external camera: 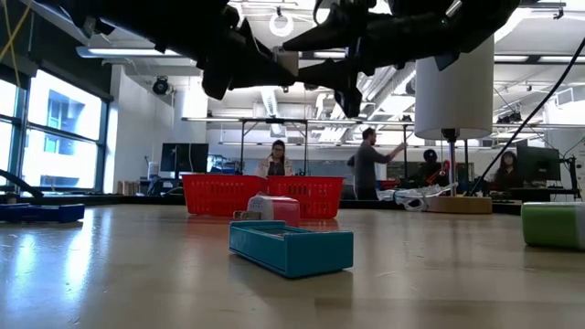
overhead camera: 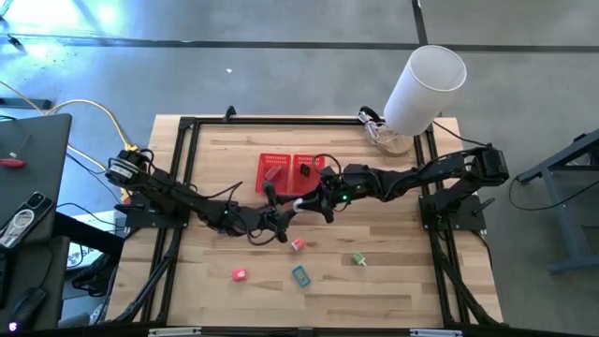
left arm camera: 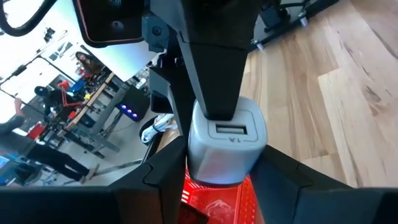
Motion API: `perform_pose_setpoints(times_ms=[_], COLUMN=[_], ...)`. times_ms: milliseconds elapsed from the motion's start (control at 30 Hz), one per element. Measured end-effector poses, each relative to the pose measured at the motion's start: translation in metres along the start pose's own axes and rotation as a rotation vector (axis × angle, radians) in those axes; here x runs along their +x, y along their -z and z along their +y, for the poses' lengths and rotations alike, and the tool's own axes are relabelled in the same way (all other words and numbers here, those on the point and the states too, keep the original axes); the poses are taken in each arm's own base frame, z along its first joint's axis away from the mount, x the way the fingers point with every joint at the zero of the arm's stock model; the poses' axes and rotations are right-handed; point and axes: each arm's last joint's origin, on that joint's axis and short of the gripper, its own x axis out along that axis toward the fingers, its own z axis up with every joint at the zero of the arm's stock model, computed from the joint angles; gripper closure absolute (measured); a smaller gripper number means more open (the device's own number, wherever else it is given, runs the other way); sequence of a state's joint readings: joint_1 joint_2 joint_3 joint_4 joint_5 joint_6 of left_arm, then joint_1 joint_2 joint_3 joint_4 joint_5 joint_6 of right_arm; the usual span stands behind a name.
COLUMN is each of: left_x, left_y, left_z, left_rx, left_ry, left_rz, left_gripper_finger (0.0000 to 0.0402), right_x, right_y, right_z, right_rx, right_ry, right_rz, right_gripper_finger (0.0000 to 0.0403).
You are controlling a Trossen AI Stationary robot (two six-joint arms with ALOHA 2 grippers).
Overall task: Pick & Place Office items
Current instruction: Put the white charger adapter into the left red bin
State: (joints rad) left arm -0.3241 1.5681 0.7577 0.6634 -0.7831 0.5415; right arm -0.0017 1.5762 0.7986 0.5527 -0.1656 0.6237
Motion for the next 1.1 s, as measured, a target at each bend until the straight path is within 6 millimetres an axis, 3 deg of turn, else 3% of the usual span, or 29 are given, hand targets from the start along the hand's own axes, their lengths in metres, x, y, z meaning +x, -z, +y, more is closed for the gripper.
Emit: perform_pose_setpoints(times_ms=[233, 533, 667, 833, 1100], left_x=[-0.010, -0.031, -0.041, -0.048, -0.033], left_y=[-0.006, -0.024, -0.029, -0.031, -0.013], left_z=[-0.008, -0.011, -0.003, 0.017, 0.057], left_rx=[-0.021, -0.092, -0.157, -0.316, -0.690], left_ry=[-0.002, 0.048, 0.085, 0.259, 0.505], left_rz=[-0.010, -0.097, -0.098, -0.102, 0.035], left_gripper_finger=[0.0235, 0.0233, 0.0233, 0.0236, 0.0236], right_x=[0.000, -0.004, -0.005, -0.010, -0.018], right_y=[0.000, -0.007, -0.008, -0.005, 0.001], right_z=[-0.001, -0.016, -0.010, 0.003, 0.027], right_rx=[-0.034, -0.096, -0.198, -0.335, -0.506], right_ry=[0.026, 0.141, 0.172, 0.275, 0.393], right_rz=[-0.014, -0.044, -0.073, -0.094, -0.130], right_gripper_finger=[0.0268, 0.0268, 0.0268, 0.0268, 0.0268])
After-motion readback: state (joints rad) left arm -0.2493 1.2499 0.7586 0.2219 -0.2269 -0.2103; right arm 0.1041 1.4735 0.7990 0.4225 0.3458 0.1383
